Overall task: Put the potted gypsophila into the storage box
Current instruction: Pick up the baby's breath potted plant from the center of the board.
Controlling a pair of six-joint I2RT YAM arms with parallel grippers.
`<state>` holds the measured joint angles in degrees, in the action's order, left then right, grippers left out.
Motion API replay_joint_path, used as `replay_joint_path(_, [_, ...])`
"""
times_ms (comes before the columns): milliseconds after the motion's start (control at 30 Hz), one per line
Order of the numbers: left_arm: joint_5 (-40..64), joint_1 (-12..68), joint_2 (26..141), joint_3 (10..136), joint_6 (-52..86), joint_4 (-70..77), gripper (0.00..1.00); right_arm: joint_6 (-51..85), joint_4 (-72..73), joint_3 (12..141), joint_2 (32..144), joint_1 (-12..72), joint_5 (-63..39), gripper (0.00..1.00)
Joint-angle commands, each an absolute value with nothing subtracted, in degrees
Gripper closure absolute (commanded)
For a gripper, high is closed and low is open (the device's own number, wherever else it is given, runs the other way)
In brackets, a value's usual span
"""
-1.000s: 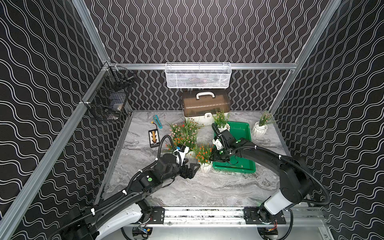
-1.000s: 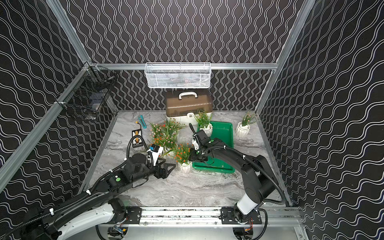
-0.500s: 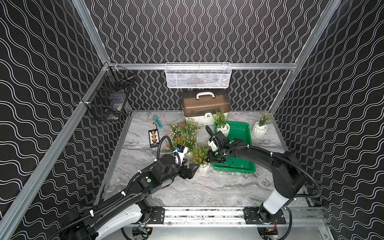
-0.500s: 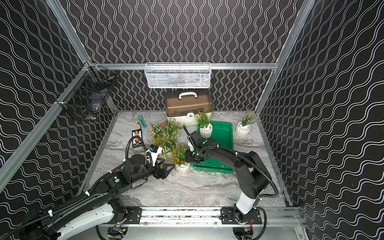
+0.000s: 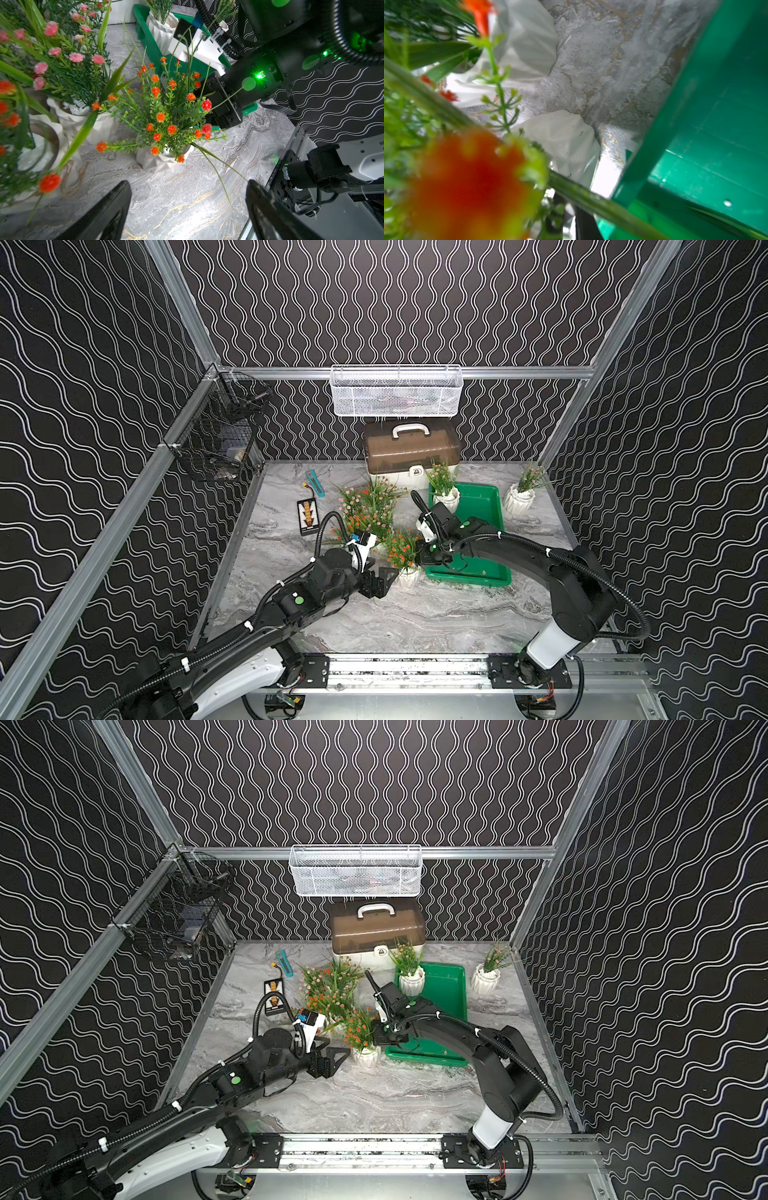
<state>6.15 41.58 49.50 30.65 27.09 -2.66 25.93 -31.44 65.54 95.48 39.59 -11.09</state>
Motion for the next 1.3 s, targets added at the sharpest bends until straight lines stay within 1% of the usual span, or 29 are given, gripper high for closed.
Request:
replay_joint_path(0, [5.6, 41.6, 49.8, 30.9, 26.5, -1.6, 0.1, 26.2, -30.9, 65.3, 94.1, 39.6, -11.0, 0.96])
replay_joint_path(133, [5.6, 41.6, 49.4, 30.8, 26.6, -1.8, 0.1, 26.1, -31.0, 65.2, 93.3, 39.7, -11.1, 1.0])
replay_joint_path(667, [4.7, 41.6, 47.8, 30.1, 26.5, -1.5, 0.11, 26.1, -32.9, 65.3, 86.6, 39.7, -10.6, 1.0])
replay_joint_path(967, [7.1, 41.6, 44.9, 28.7, 25.9, 1.3, 0.11, 26.2, -36.5, 67.3, 81.4, 39.5, -7.9, 1.0])
replay_joint_path(1133, [8.4, 41.6, 42.4, 27.2, 25.9, 4.2, 0.11, 25.9, -38.9, 69.8, 78.9, 37.9, -6.8, 1.0])
replay_joint_path(1267, [9.3, 41.6, 40.3, 25.7, 25.8, 7.0, 0.11, 25.6, -40.6, 72.0, 77.3, 34.3, -6.9, 1.0])
